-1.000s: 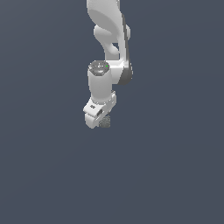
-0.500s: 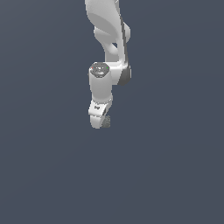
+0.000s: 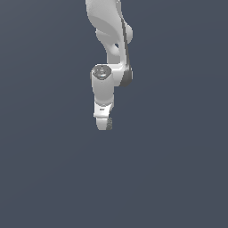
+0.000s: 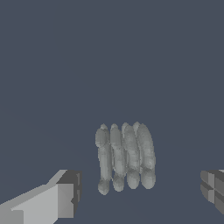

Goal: Pick up the object and move it to a goal position.

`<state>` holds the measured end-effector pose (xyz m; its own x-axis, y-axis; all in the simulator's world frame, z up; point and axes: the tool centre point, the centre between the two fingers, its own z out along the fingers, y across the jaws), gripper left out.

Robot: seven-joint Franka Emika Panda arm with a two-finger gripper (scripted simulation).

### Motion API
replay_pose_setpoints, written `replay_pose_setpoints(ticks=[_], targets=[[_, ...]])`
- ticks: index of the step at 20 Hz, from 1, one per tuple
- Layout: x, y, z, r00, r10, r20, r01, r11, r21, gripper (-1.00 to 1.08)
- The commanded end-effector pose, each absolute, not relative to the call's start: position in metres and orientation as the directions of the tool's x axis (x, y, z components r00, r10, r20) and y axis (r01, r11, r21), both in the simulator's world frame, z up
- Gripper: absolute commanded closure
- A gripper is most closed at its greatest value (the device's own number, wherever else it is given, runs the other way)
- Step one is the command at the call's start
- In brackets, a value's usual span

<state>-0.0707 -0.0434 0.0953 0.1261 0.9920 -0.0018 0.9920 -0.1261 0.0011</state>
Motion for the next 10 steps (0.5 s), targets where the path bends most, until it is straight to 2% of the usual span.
replay_pose_setpoints(ticks=[1,10], targets=[[-0.0726,-0.043,0.0937,0.094,0.996,-0.001,0.996,-0.094,0.001,-0.92],[-0.0745,-0.0428,0.0919,0.065,0.998,0.0,0.998,-0.065,0.0,-0.92]])
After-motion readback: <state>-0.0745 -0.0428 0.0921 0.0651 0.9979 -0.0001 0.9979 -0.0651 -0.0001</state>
